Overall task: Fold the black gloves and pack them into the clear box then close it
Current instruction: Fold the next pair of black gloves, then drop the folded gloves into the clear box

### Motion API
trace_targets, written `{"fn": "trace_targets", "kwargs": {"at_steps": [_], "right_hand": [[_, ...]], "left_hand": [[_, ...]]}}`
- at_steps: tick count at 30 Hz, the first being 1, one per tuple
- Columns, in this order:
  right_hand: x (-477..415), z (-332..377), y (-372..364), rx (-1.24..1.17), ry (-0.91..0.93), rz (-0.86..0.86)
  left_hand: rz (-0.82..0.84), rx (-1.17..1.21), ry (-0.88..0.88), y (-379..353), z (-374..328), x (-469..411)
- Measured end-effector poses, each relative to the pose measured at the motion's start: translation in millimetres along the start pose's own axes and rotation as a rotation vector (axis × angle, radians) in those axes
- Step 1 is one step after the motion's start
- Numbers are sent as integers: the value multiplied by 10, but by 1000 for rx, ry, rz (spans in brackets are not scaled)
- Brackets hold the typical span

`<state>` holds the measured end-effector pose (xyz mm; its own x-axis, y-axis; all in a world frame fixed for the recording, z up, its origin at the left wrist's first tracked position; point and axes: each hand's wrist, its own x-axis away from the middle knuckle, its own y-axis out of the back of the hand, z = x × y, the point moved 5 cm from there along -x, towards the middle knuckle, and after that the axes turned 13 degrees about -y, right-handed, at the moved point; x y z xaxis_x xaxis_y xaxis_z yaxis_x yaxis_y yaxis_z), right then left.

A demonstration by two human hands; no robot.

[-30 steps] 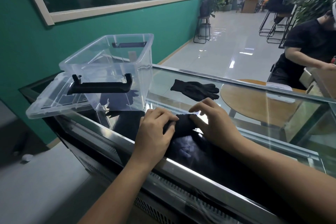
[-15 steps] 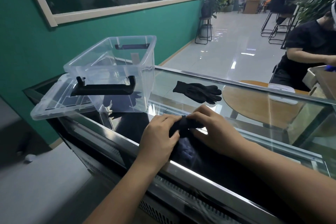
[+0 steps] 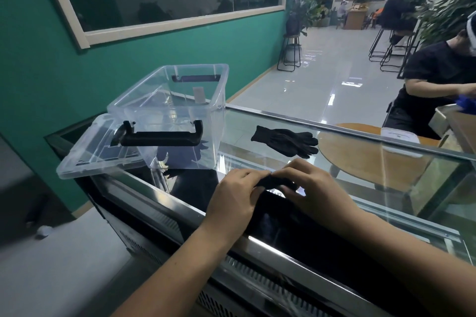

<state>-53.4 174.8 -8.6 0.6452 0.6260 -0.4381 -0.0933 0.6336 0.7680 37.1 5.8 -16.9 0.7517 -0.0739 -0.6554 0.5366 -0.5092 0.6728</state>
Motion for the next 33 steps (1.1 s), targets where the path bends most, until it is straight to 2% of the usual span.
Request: {"fn": "trace_targets", "kwargs": {"at_steps": [9, 16, 20, 26, 33], "right_hand": [[-635, 658, 622, 46, 109, -191], [-1529, 1253, 696, 63, 207, -251], [-1966, 1476, 458, 95, 229, -187], [-2448, 1599, 26, 183, 166, -57], [-2821, 1597, -221, 305, 68, 15]], "left_hand": [[-85, -232, -227, 846, -58, -770], [-137, -403, -284, 1726, 263, -1299], [-80, -414, -210, 1990, 660, -1377], [55, -351, -16, 2063, 1263, -1392], [162, -396, 108, 2034, 1574, -1526]]}}
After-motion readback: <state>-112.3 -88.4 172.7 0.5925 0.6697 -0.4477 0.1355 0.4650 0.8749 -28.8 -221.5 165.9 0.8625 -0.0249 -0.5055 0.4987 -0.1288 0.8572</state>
